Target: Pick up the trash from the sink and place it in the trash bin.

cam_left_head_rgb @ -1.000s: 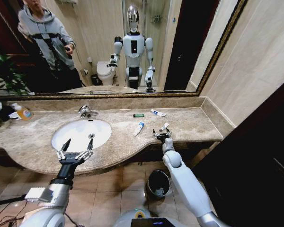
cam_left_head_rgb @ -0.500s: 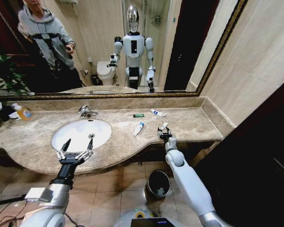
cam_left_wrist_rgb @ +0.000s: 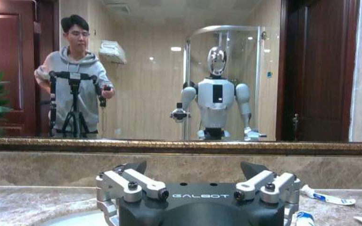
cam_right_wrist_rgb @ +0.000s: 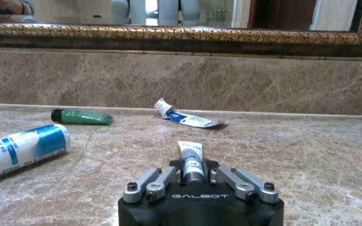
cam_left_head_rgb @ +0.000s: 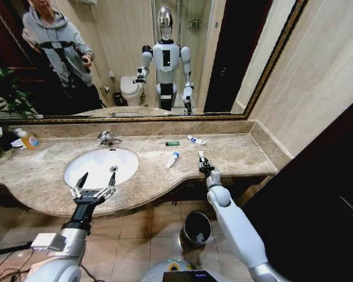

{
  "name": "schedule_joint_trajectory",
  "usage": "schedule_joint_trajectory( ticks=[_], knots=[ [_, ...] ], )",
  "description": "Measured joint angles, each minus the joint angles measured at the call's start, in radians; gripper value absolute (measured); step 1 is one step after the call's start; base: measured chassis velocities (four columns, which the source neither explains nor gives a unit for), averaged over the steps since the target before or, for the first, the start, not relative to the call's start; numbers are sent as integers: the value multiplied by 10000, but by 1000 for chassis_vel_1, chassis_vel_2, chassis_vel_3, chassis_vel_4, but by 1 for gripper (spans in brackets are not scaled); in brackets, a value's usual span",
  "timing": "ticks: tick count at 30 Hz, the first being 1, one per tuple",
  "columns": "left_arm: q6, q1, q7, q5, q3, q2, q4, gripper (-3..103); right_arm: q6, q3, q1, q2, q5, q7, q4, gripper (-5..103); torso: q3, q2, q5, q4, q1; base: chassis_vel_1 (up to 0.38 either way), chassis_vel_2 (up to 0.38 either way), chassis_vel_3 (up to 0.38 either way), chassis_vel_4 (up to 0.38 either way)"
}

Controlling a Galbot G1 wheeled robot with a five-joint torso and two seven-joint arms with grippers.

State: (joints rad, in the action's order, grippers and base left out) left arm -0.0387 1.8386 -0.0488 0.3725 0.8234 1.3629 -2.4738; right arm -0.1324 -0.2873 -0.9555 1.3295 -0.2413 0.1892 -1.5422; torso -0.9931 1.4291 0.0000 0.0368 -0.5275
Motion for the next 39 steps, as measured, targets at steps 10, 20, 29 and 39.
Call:
schedule_joint_trajectory(
  ticks=[10,20,29,39],
  knots=[
    [0,-1,0,0,0,0,0,100,6,-83,-334,-200,-169,-55,-592,18,0,0,1,0,0,0,0,0,0],
    [0,-1,0,0,0,0,0,100,-42,-426,-1204,-760,-481,-214,-2037,18,0,0,2,0,0,0,0,0,0],
    [0,-1,0,0,1,0,0,100,336,-1334,-3275,-1469,-839,-709,-4115,18,1,2,2,0,1,0,0,0,0],
    [0,0,0,0,0,0,0,100,1436,-1893,-5031,-1512,-793,-1158,-5056,18,1,2,2,-1,0,0,0,0,0]
  ],
)
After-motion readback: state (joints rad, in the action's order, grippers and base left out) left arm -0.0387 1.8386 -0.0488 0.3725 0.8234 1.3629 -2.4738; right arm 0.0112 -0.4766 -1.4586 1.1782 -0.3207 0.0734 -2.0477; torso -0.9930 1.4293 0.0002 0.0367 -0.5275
